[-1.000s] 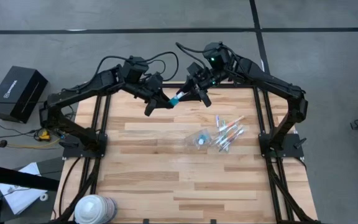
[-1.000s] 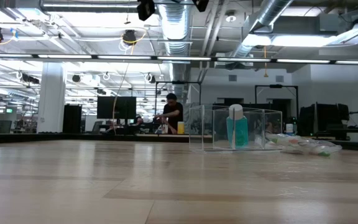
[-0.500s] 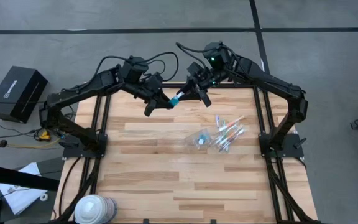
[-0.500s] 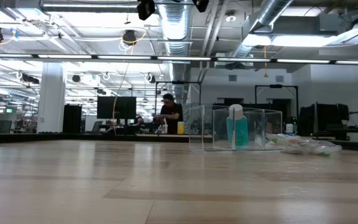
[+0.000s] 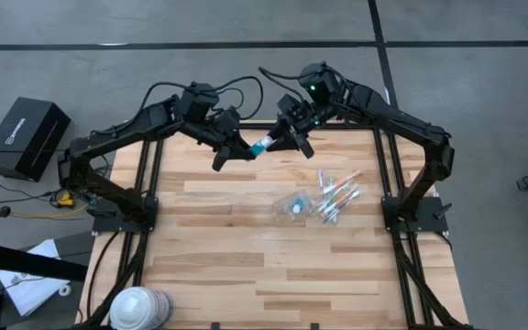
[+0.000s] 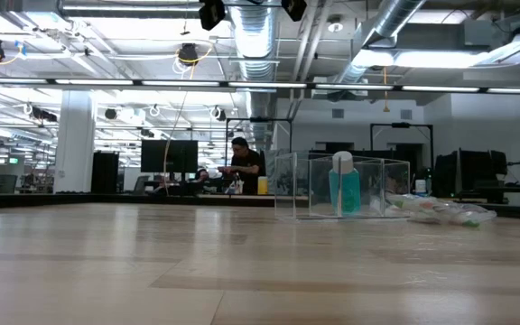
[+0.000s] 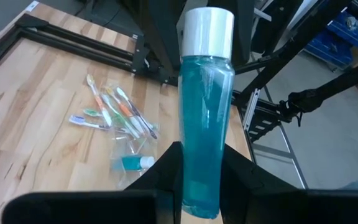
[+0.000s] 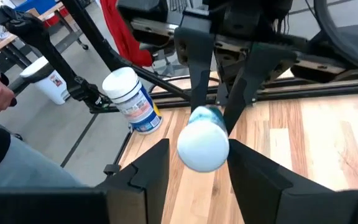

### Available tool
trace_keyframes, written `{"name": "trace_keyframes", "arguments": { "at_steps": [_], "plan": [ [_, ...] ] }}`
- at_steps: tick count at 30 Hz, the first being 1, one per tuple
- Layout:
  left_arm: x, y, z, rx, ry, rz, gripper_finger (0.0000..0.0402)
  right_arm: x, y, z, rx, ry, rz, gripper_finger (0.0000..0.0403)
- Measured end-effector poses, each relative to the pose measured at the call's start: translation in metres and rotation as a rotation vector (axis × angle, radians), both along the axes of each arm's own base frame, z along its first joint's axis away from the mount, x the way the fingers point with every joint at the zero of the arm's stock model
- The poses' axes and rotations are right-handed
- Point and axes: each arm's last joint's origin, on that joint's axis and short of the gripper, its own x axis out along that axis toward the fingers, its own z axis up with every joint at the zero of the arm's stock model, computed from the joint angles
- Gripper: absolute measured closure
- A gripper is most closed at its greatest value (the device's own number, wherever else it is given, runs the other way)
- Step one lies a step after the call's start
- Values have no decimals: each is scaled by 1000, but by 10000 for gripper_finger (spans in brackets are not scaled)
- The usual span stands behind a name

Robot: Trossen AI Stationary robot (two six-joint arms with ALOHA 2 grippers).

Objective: Pick & Place toothbrushing station
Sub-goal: Put the blue mouthwash into the transparent organizer

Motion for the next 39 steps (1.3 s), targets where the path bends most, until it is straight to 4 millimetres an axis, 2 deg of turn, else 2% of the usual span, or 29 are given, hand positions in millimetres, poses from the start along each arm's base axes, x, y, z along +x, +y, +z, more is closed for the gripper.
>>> {"name": "trace_keyframes", "arguments": {
  "at_steps": [4, 13, 29, 39],
  "plan": [
    [0, 0, 0, 1, -2, 0, 349, 0, 0, 0, -13, -6, 5, 250],
    [-1, 0, 1, 3, -7, 0, 349, 0, -1, 1, -19, -23, 3, 279],
    [0, 0, 2, 0, -11, -8, 349, 2, -4, 5, 1, -59, 7, 266],
    [0, 0, 2, -9, -10, -2, 349, 2, -4, 5, -13, -64, 4, 305]
  ]
}}
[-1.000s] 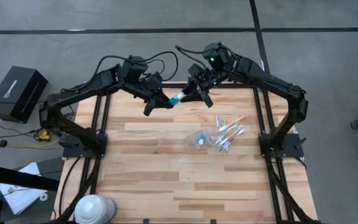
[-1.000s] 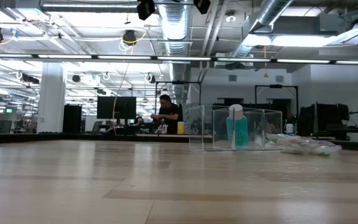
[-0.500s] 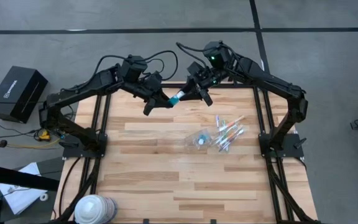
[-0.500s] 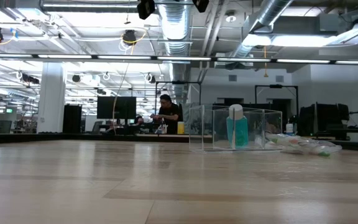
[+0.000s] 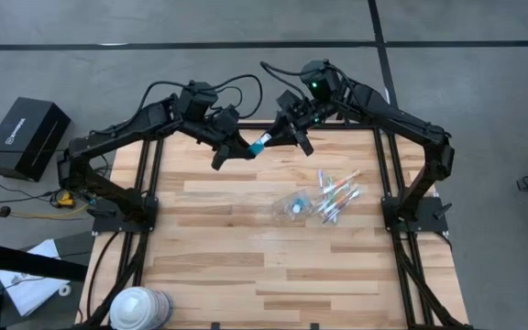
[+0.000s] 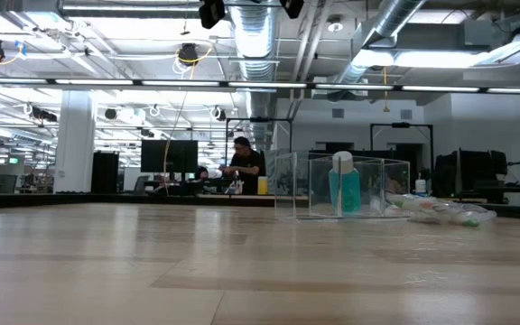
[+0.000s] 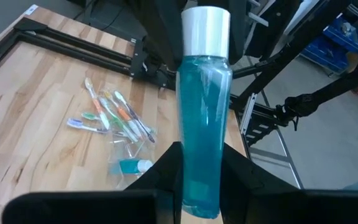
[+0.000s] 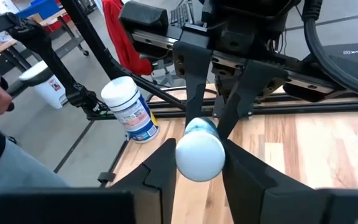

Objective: Pick & Place toothbrushing station
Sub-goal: Put the blue mouthwash into the transparent organizer

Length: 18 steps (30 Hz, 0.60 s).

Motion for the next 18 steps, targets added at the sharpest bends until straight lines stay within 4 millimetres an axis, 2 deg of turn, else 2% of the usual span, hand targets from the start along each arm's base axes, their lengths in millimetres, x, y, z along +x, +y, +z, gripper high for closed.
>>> {"name": "trace_keyframes", "arguments": {
  "at_steps": [8, 18],
  "plan": [
    [0, 0, 0, -4, -4, -11, 349, 0, 0, 0, -7, -2, 1, 317],
    [0, 3, 0, 24, -19, -25, 319, -2, -7, 0, -11, -8, -12, 317]
  ]
}}
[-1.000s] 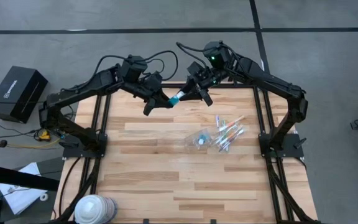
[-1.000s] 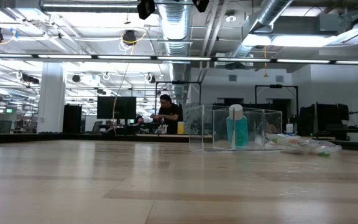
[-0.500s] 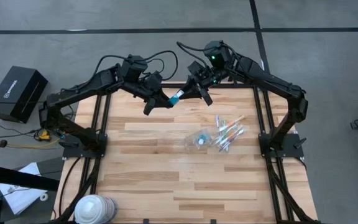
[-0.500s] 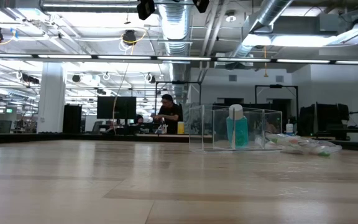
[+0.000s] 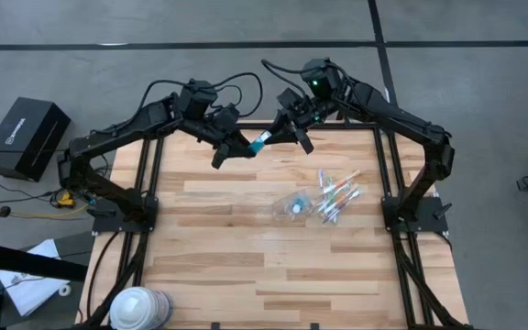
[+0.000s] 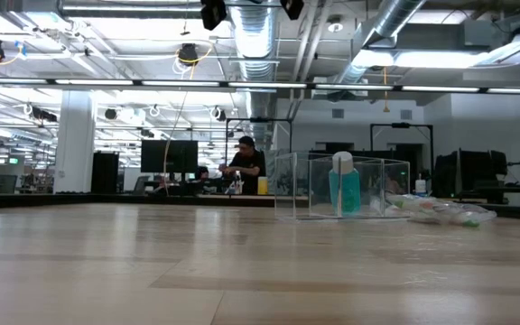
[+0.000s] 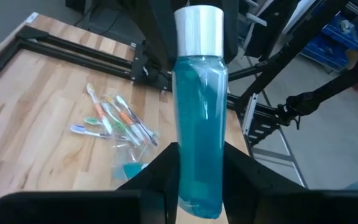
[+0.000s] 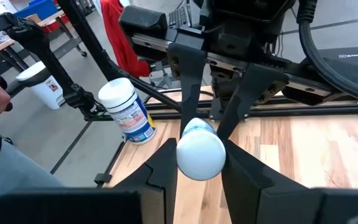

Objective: Pick & Place toothbrushing station
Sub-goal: Put the blue mouthwash into the transparent organizer

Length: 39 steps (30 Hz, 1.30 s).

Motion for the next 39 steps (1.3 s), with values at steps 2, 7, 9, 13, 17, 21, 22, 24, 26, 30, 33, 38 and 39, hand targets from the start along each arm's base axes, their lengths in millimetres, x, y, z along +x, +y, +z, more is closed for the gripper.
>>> {"name": "trace_keyframes", "arguments": {
  "at_steps": [2, 7, 9, 13, 17, 21, 22, 24, 26, 30, 33, 38, 39],
  "plan": [
    [-1, 3, 0, 16, -6, 4, 311, -1, -4, 0, 2, -1, -12, 317],
    [-4, 13, 1, 46, -19, 39, 283, -6, -14, -1, 12, 16, -39, 317],
    [-6, 17, 1, 58, -18, 52, 272, -9, -18, -3, 21, 33, -40, 317],
    [-9, 23, 1, 76, -22, 69, 254, -14, -26, -3, 24, 34, -51, 317],
    [-12, 30, 1, 76, -19, 95, 241, -18, -34, -3, 17, 29, -68, 317],
    [-16, 38, 1, 87, -18, 122, 233, -26, -43, -5, 43, 50, -69, 317],
    [-18, 41, 1, 87, -17, 132, 232, -29, -46, -6, 49, 64, -70, 317],
    [-21, 47, 1, 87, -16, 156, 231, -35, -49, -11, 59, 112, -74, 317],
    [-24, 52, 1, 87, -15, 175, 233, -41, -50, -17, 71, 173, -71, 317],
    [-28, 59, 1, 88, -15, 203, 240, -52, -45, -29, 74, 322, -61, 317],
    [-29, 61, 1, 88, -15, 210, 246, -57, -39, -35, 60, 419, -58, 317],
    [-30, 62, 1, 88, -15, 214, 254, -62, -32, -40, 87, 510, -48, 317],
    [-30, 62, 1, 88, -15, 214, 255, -62, -30, -41, 86, 534, -57, 318]
  ]
}}
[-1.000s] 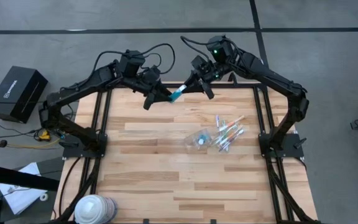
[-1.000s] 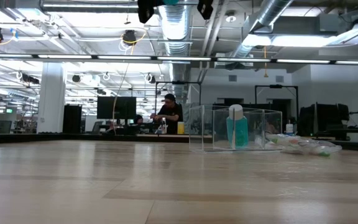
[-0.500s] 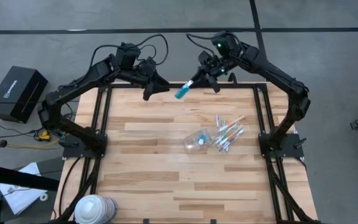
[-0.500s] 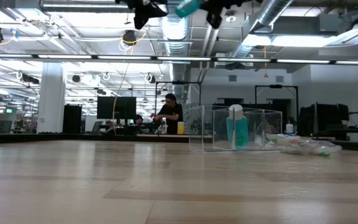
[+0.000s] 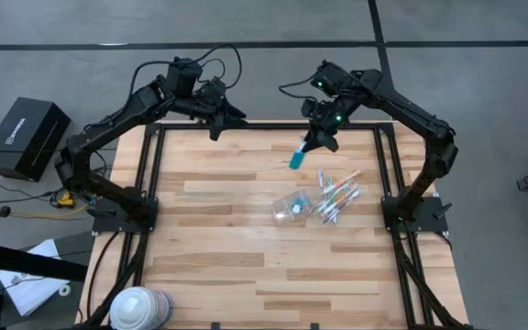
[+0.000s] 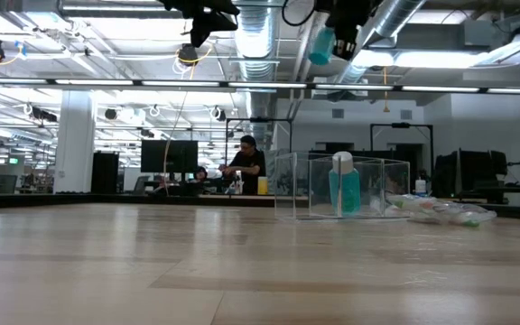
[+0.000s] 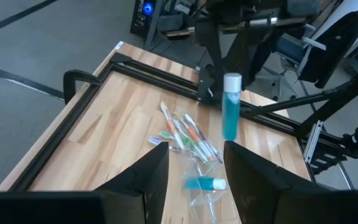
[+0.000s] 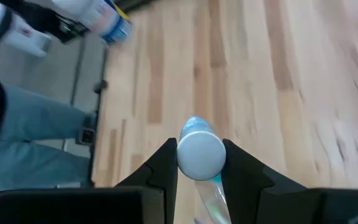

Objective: Pick & Place toothbrushing station
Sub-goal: Put the blue mouthwash into the transparent organizer

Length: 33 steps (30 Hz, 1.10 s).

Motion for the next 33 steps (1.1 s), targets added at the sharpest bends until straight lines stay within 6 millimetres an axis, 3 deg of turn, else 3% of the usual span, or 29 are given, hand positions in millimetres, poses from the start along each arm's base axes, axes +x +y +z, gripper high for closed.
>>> {"name": "trace_keyframes", "arguments": {
  "at_steps": [8, 13, 24, 33],
  "plan": [
    [0, 0, 0, 0, 0, 0, 259, 10, 16, -17, -19, 139, -47, 318],
    [0, 0, 0, -1, 1, 0, 262, 21, 36, -31, -30, 110, -104, 318],
    [0, 0, 0, 18, -2, -8, 266, -11, 74, -78, 13, 149, -304, 318],
    [2, -2, 0, 18, -5, -14, 266, -10, 76, -107, 26, 198, -334, 318]
  ]
}}
